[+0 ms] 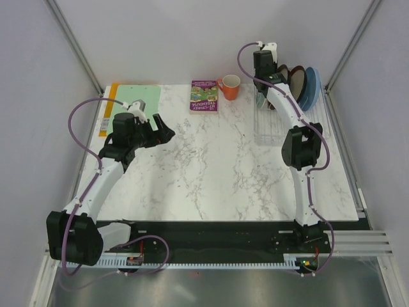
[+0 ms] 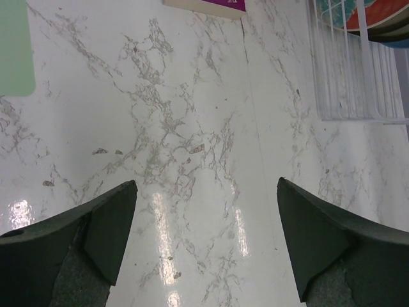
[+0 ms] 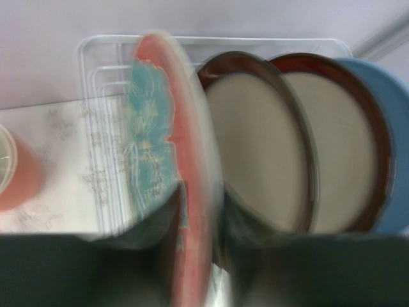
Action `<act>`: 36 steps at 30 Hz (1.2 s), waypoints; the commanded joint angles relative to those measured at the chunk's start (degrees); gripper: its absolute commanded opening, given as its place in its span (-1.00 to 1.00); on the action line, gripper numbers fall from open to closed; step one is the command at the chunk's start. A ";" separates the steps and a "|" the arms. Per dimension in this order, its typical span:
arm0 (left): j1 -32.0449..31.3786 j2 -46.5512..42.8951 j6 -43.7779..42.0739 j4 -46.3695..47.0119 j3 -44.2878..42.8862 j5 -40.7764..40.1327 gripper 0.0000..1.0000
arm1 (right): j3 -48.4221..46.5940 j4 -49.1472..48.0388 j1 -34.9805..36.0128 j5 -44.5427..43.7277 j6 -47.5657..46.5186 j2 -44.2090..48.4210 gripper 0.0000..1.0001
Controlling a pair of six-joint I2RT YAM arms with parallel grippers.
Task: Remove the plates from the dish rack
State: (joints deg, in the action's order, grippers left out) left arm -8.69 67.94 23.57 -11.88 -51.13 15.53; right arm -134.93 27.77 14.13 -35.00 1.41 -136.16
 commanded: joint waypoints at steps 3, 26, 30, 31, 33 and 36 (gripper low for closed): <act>0.25 0.17 -0.64 3.09 0.16 1.34 0.93 | -1.65 -3.42 -0.51 -2.35 -0.88 0.72 -0.88; 0.25 -0.88 1.39 3.44 1.04 3.72 1.00 | 3.01 -22.78 7.40 -26.52 -23.74 14.42 -1.00; 0.25 -0.88 2.35 3.79 1.04 4.51 0.99 | 4.32 -17.06 8.63 -22.58 -19.96 21.35 -1.00; 0.25 -0.88 2.53 4.32 0.95 5.12 0.99 | 5.20 -15.74 9.42 -21.96 -18.04 22.59 -1.00; 0.25 -0.88 3.23 5.02 0.95 7.14 1.00 | 5.38 -10.13 10.38 -18.90 -15.58 25.83 -1.00; 0.25 -1.49 4.55 6.69 1.65 10.13 0.99 | 8.19 -2.48 12.15 -12.91 -8.55 31.19 -1.00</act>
State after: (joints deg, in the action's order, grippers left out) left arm -8.69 68.07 24.93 -9.47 -50.22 20.43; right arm -126.61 22.02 23.46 -52.93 -15.35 -117.47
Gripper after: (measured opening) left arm 0.994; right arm 0.121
